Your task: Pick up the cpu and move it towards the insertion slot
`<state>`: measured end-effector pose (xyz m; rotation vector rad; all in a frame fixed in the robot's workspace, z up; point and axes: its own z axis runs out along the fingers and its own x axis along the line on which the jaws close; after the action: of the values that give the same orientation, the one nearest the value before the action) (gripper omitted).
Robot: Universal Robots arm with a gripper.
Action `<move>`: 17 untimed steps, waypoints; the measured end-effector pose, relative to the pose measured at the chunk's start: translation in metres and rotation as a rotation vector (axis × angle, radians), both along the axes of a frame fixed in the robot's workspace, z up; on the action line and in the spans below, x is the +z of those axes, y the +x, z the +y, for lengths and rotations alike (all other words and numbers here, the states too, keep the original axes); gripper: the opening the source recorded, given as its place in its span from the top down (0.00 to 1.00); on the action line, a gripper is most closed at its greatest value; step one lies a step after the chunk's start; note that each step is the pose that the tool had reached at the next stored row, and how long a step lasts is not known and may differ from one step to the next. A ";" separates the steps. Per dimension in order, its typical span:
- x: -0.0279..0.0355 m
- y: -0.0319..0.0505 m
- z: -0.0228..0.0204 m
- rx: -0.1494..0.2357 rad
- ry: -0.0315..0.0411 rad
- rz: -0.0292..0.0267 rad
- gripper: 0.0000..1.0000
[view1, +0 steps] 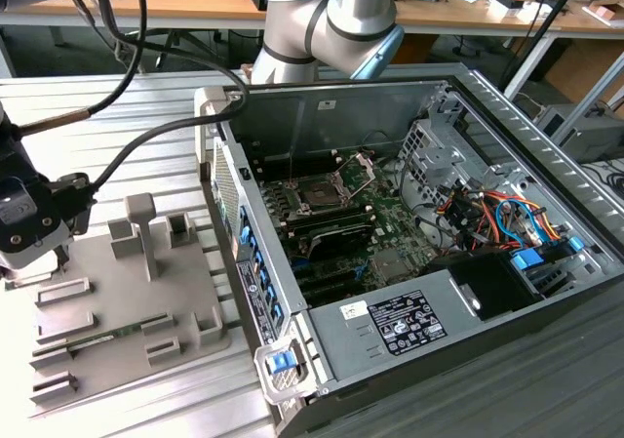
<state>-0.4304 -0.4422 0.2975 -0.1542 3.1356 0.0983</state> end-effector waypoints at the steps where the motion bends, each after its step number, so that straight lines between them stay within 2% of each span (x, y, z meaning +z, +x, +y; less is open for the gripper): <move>1: 0.0008 0.0000 0.0000 0.000 0.0000 -0.0001 0.45; 17: 0.0135 0.0000 0.0000 0.000 -0.0001 0.0000 0.45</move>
<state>-0.4304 -0.4422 0.3110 -0.1542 3.1356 0.0982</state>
